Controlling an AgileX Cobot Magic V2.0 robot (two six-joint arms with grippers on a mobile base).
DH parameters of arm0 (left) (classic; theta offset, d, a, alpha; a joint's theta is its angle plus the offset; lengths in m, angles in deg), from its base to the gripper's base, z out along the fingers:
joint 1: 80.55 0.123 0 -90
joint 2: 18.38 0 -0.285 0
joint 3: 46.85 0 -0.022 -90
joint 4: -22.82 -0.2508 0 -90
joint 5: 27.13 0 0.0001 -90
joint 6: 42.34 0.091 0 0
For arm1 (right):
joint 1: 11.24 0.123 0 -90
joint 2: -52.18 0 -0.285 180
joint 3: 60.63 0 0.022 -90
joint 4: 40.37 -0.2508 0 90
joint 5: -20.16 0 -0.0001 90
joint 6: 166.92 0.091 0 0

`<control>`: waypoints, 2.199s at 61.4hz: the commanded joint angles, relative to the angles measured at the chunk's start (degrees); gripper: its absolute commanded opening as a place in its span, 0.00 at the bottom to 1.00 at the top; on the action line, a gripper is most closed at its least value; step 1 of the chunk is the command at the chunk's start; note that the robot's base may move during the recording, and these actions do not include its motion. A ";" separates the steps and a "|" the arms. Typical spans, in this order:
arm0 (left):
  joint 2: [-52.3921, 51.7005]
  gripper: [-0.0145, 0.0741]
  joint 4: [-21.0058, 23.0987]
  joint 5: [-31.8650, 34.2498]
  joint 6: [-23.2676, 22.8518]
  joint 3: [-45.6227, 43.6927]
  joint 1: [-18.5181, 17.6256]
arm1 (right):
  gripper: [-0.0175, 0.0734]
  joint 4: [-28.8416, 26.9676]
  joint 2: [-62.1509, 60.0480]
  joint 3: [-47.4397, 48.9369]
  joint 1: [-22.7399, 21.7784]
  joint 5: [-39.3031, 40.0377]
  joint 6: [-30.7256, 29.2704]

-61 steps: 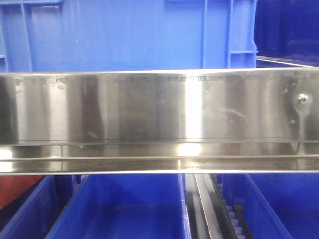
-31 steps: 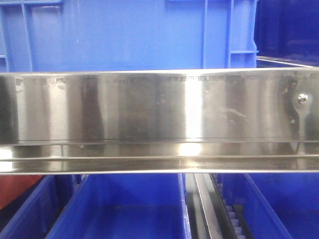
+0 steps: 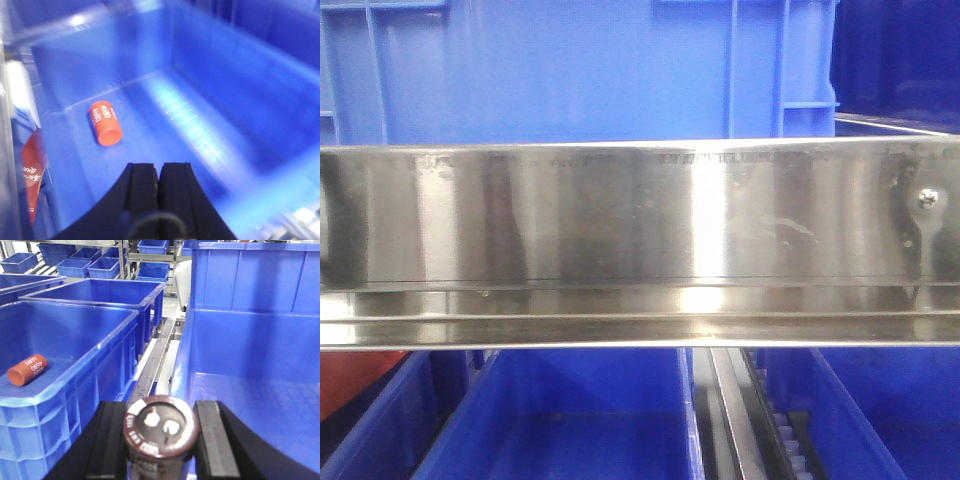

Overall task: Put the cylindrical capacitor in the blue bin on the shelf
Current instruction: 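Move right gripper over a blue bin and release maroon capacitor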

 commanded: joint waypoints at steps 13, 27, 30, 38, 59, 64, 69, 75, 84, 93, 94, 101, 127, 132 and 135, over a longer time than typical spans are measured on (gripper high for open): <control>-20.58 0.04 -11.53 1.41 -13.68 17.93 0.18 | 0.09 -0.59 6.42 5.00 4.89 1.26 -1.55; -33.93 0.04 -12.71 1.41 -19.13 30.17 0.18 | 0.09 -0.59 19.35 15.72 12.97 1.14 -4.14; -35.54 0.04 -12.71 1.41 -19.38 31.47 0.18 | 0.09 -0.59 22.72 18.63 15.03 1.03 -4.14; -38.82 0.04 -12.71 1.41 -19.38 33.84 0.18 | 0.09 -0.59 31.94 27.51 20.54 -0.95 -5.53; -39.59 0.04 -12.71 1.41 -19.38 34.11 0.18 | 0.09 -1.41 57.85 48.76 26.32 -11.30 -5.62; -39.62 0.04 -12.49 1.21 -19.38 34.14 0.18 | 0.09 -1.41 62.64 51.27 26.32 -12.54 -5.62; -39.62 0.04 -11.82 0.79 -19.38 34.14 0.18 | 0.10 -1.41 65.55 51.80 26.22 -12.43 -5.62; -39.62 0.04 -11.25 0.01 -19.38 34.14 0.18 | 0.18 -1.41 68.20 51.80 26.22 -12.31 -5.62; -39.62 0.04 -11.15 -1.69 -19.38 34.14 0.18 | 0.58 -1.41 70.22 51.80 26.22 -12.54 -5.40; -39.62 0.04 -11.15 -2.30 -19.38 34.14 0.18 | 0.81 -1.41 70.18 51.93 26.22 -12.67 -5.36; -39.62 0.04 -11.15 -2.30 -19.38 34.14 0.18 | 0.81 -1.41 70.11 51.93 26.22 -12.67 -5.36; -39.62 0.04 -11.15 -2.43 -19.38 34.14 0.18 | 0.78 -1.41 69.33 52.06 26.22 -12.67 -5.36; -39.62 0.04 -11.97 -2.42 -19.38 34.24 0.18 | 0.15 -1.41 57.54 51.93 24.86 -14.87 -3.40; -39.62 0.04 -12.70 -2.42 -19.38 34.24 0.18 | 0.06 -1.09 53.99 50.27 23.70 -14.96 -2.86; -39.62 0.04 -12.97 -2.42 -19.38 34.24 0.18 | 0.03 -1.09 51.26 48.17 22.75 -13.94 -2.86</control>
